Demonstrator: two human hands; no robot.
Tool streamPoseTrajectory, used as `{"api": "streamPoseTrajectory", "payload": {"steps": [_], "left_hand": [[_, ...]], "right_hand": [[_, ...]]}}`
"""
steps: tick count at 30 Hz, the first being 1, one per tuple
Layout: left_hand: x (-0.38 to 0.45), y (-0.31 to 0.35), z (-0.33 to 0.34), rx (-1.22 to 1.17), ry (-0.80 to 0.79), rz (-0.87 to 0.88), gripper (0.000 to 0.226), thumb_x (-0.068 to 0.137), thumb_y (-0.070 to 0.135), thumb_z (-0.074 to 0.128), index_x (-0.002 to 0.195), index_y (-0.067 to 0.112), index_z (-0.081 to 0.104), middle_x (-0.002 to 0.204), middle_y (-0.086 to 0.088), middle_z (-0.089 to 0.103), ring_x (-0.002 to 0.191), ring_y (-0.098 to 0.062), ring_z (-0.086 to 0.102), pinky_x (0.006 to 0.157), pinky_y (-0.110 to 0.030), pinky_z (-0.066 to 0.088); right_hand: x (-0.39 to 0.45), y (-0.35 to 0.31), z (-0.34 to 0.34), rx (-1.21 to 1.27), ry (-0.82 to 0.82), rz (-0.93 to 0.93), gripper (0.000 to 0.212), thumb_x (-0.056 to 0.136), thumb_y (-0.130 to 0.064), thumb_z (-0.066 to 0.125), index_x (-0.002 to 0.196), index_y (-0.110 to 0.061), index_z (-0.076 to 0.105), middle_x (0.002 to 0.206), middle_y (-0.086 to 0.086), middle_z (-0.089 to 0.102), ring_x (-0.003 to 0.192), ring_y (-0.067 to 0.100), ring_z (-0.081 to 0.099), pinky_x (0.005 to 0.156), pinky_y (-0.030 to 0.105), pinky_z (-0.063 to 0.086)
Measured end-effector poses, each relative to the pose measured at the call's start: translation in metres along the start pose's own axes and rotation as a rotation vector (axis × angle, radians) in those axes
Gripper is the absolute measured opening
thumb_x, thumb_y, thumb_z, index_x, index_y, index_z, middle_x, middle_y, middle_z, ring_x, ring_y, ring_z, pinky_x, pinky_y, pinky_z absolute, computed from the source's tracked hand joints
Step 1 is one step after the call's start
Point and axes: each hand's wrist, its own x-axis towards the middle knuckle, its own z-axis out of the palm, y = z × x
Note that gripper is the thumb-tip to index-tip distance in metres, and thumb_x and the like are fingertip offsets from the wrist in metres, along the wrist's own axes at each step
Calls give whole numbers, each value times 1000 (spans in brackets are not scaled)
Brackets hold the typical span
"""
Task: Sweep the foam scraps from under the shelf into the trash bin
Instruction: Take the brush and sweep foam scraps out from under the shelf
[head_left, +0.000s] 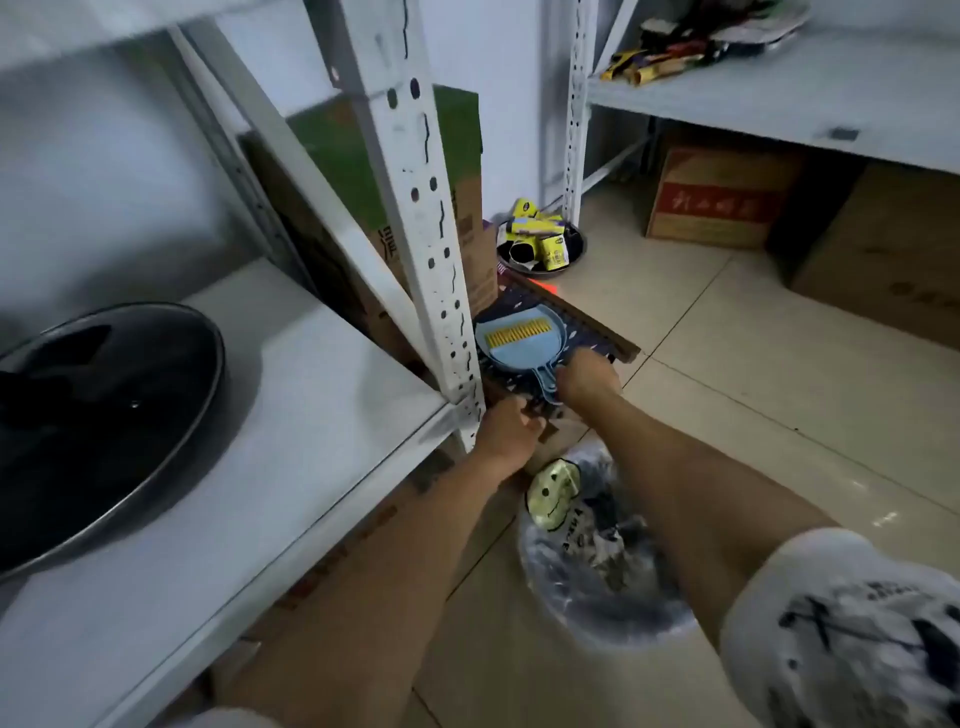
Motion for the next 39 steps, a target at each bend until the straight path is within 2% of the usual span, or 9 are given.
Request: {"api": "streamPoseTrajectory", "payload": {"steps": [5,8,10,18,23,27,31,36,39], "left_hand": [[36,-9,29,-175,111,52,30,94,15,54,122,3,53,110,-16,67,107,-35,63,94,-44,51],[68,-24,46,-235,175,38,23,86,23,54,100,6,59,101,-25,68,100,-44,65,87,-55,55],[91,-35,56,-210,202,29,24,83,26,53,97,9,63,97,-20,70,95,-41,67,84,-54,59],[99,-26,60,-184,296,1,13,82,14,56,73,12,65,88,-17,73,88,-39,70,80,-53,60],[89,-25,62,-106,388,20,12,83,13,60,86,8,71,89,-10,75,85,-27,69,76,-38,57],[95,-29,66,-208,443,0,8,80,15,66,77,10,71,84,-11,75,80,-30,72,76,-48,62],[82,-24,66,-272,466,15,10,85,15,66,82,9,73,84,-8,77,78,-24,73,78,-43,61],[81,-26,60,-413,367,23,8,84,5,66,89,2,71,94,-19,74,89,-35,72,87,-50,59],[75,-27,53,-353,249,56,7,80,12,64,76,17,66,91,-19,73,97,-40,69,92,-53,56]], "right_hand": [[26,8,19,1,-25,31,29,85,-26,58,109,-9,59,112,13,65,109,32,60,100,48,44],[39,20,32,44,-43,6,18,81,-29,57,90,-14,59,90,8,65,94,30,63,94,46,48],[50,27,39,91,-76,-24,26,75,-30,55,90,-10,63,82,6,63,83,29,62,83,43,49],[47,18,32,77,-128,-116,27,71,-23,67,88,-9,52,87,12,53,83,29,54,68,38,40],[43,17,34,47,-73,-166,27,80,-20,62,101,-3,59,100,20,63,84,31,59,58,31,40],[41,14,33,-57,9,-198,34,83,-16,62,113,-1,55,115,21,62,104,37,62,71,37,49],[40,11,28,-69,85,-188,34,88,-17,58,118,-2,53,120,20,59,108,36,61,80,39,52],[36,4,21,133,155,-93,32,92,-12,52,121,1,54,124,21,61,114,36,59,90,40,51],[36,1,15,314,130,-4,28,92,-13,55,116,1,58,120,19,64,112,33,62,87,38,52]]}}
